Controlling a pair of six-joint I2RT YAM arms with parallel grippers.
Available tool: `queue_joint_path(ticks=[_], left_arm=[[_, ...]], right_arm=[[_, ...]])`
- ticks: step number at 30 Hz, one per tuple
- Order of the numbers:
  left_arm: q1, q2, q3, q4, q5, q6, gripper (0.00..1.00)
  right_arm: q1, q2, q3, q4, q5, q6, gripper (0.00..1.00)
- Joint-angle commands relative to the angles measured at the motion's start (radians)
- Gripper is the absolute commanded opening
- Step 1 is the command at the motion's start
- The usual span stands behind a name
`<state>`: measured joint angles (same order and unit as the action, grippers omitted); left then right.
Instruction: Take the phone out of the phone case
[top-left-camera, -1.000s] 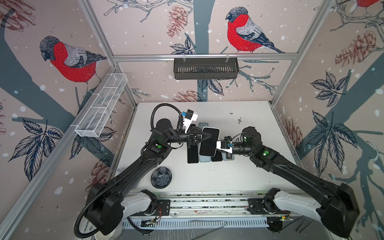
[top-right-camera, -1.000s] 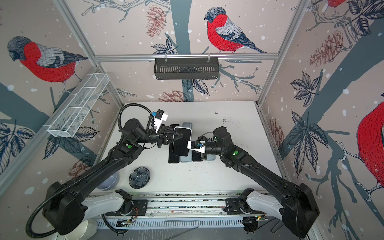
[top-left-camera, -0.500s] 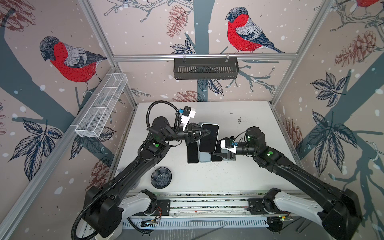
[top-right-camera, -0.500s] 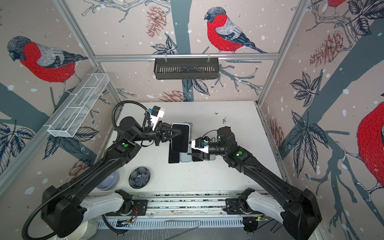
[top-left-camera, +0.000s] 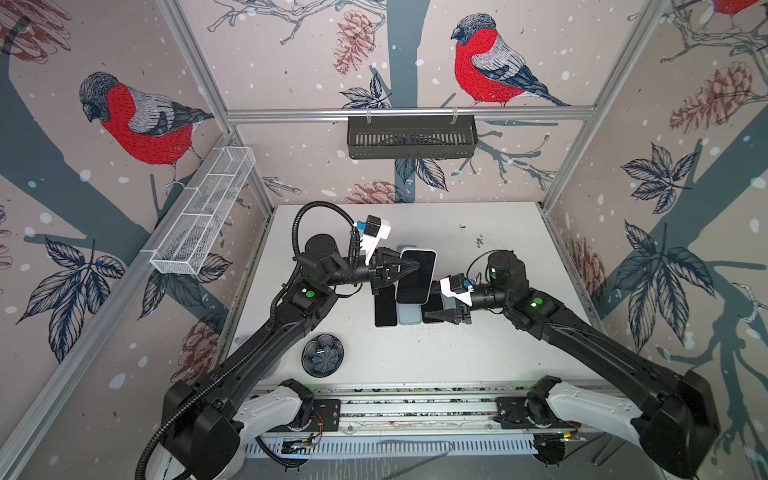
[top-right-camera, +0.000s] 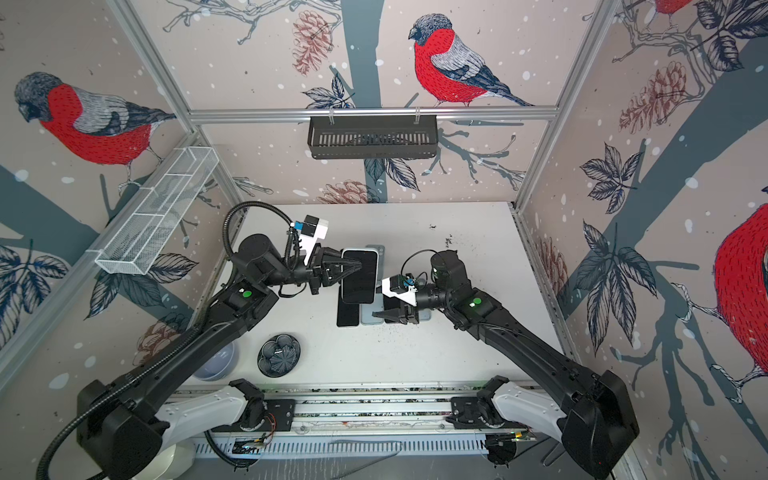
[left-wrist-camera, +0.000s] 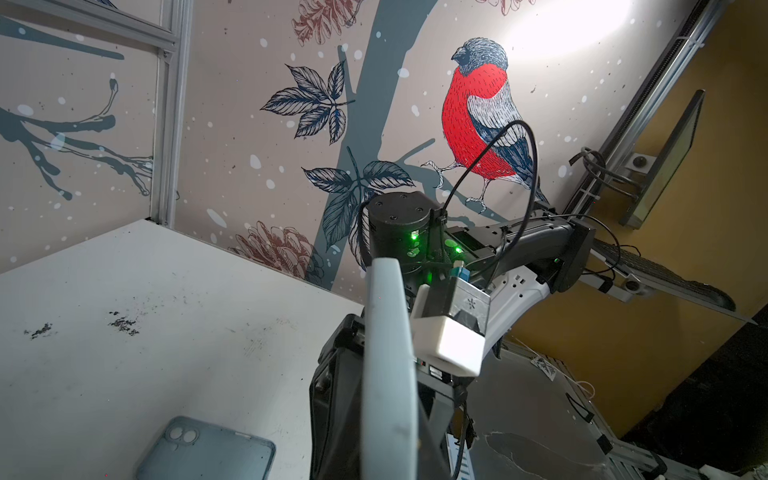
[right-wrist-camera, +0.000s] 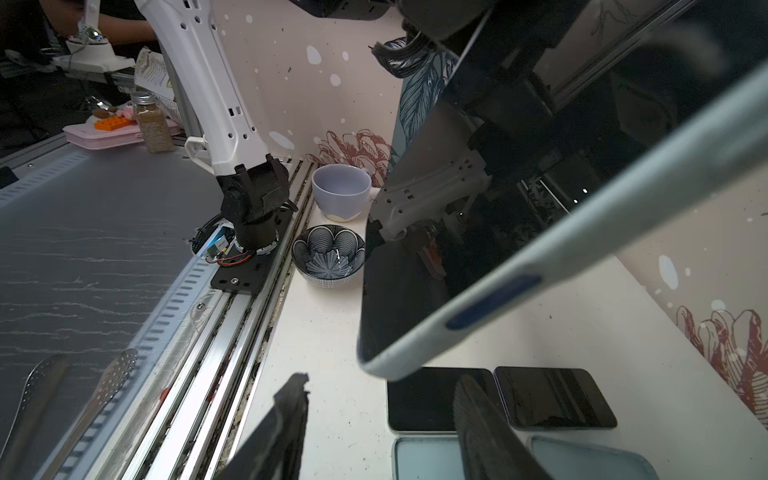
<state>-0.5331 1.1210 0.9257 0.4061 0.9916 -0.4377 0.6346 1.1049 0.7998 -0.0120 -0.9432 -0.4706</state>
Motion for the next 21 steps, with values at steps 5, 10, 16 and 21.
queue_joint_path(ticks=[5, 10, 16, 21], left_arm=[[-0.015, -0.002, -0.003, 0.056, -0.014, 0.019, 0.00], [-0.020, 0.002, -0.001, 0.057, -0.021, 0.023, 0.00], [-0.031, 0.009, -0.005, 0.068, -0.027, 0.020, 0.00], [-0.037, 0.023, -0.004, 0.111, -0.044, -0.043, 0.00]], right_arm=[[0.007, 0.017, 0.024, 0.027, -0.044, 0.029, 0.53], [0.006, 0.019, 0.029, 0.019, -0.040, 0.026, 0.47], [0.005, 0.030, 0.041, 0.000, -0.040, -0.002, 0.32], [0.004, 0.040, 0.036, -0.041, -0.021, -0.087, 0.05]])
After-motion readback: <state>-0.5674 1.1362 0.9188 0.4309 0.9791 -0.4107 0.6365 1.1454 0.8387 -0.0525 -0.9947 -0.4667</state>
